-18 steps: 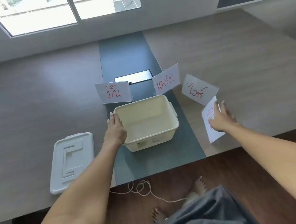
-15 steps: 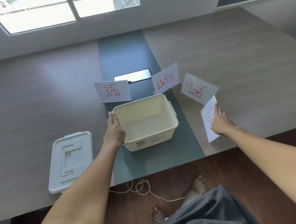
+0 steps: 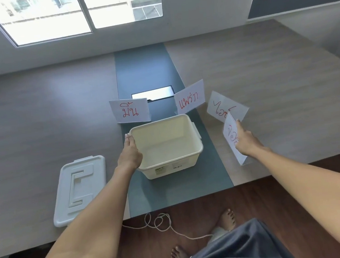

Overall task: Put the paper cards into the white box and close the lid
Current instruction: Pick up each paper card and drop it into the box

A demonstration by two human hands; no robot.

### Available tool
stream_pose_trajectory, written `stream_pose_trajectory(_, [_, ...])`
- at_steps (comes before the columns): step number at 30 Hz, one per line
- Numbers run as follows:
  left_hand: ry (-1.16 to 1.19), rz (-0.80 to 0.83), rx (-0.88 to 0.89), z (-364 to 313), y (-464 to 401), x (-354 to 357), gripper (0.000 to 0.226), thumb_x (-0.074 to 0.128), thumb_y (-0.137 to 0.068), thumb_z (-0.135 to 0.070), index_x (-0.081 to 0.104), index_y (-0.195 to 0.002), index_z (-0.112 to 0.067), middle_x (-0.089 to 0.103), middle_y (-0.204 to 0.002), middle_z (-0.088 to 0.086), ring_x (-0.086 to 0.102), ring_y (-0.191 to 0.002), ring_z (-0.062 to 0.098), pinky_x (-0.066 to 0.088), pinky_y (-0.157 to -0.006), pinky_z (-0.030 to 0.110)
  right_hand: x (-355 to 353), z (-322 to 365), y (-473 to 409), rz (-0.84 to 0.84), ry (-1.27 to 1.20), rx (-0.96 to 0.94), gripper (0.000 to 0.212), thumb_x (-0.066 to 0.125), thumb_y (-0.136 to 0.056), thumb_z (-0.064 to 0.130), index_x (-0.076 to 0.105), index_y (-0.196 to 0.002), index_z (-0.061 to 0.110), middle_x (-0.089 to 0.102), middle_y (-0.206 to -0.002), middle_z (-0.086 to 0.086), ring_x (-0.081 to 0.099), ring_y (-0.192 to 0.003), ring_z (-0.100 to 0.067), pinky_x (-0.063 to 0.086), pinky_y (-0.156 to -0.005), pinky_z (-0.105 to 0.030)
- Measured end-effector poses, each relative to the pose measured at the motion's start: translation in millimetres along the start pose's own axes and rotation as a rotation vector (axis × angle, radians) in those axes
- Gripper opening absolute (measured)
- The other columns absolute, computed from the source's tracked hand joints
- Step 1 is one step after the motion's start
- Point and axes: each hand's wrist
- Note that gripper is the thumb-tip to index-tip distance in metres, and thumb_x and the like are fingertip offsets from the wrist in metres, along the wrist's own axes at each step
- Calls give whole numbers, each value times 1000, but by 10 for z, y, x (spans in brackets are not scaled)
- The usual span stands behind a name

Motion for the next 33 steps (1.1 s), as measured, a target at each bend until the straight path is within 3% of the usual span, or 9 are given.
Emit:
stream_pose_trajectory(4, [2,9,2,11,-50,4,72,25,-92,4,-3,-158,-9,-6,-167,1,16,-152,25,22,-118,38,-200,220,-85,-86,-71,-60,78,47,-91,5,11,-158,22,52,-140,-24,56,-116,-45,49,-94,-46])
stream_pose_trajectory(8, [20,45,2,36,-110,-20,74,29,-92,6,-3,-157,-6,-7,-167,5,11,-153,24,17,-120,36,-440,511,-176,-137,-203,-58,55,46,-91,2,37,-144,14,60,-130,-20,61,-107,-41,49,-79,-37])
stream_pose_trajectory(12, [31,99,20,65,-156,-56,72,29,-93,7,-5,-156,-1,-7,-166,11,4,-154,23,13,-120,32,-655,795,-204,-92,-297,-161,38,46,-98,7,47,-135,14,62,-132,-13,60,-104,-30,49,-79,-35])
stream_pose_trajectory(15, [47,109,17,66,-155,-61,70,32,-96,5,-4,-156,-1,-6,-166,11,7,-154,23,17,-118,31,-729,995,-184,-32,-447,-281,40,48,-101,6,49,-140,11,58,-139,-9,59,-114,-23,48,-84,-30])
stream_pose_trajectory(20, [106,99,8,78,-152,-37,69,37,-99,1,1,-158,-7,0,-167,7,13,-153,23,18,-118,30,-711,1175,-174,139,-643,-334,35,55,-99,5,60,-131,19,67,-125,-5,68,-107,-20,54,-92,-32])
stream_pose_trajectory(23, [139,79,4,103,-165,-40,66,42,-100,-7,10,-158,-12,14,-166,6,27,-148,31,25,-117,36,-745,1272,-172,184,-684,-335,32,58,-98,7,65,-125,23,72,-117,-4,71,-90,-13,55,-72,-17])
stream_pose_trajectory(24, [151,76,8,110,-172,-48,65,43,-101,-9,12,-158,-13,20,-164,7,32,-146,33,27,-115,39,-756,1303,-185,200,-693,-334,32,59,-97,7,66,-125,21,72,-116,-5,72,-91,-16,55,-71,-17])
stream_pose_trajectory(28, [245,54,22,171,-189,-44,61,44,-101,-14,21,-157,-17,41,-155,8,43,-138,34,36,-111,42,-728,1428,-281,319,-631,-350,32,66,-93,13,71,-122,25,76,-113,-6,73,-104,-27,56,-96,-41])
stream_pose_trajectory(33, [394,40,-1,223,-187,-41,52,41,-99,-13,43,-148,-30,57,-141,7,50,-131,34,41,-109,47,-610,1676,-282,435,-495,-366,37,69,-92,20,69,-128,25,74,-117,-5,73,-103,-26,59,-93,-42])
Point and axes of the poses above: each hand's wrist, its own y-axis away from the middle knuckle, its own x-axis out of the palm, z = x × y
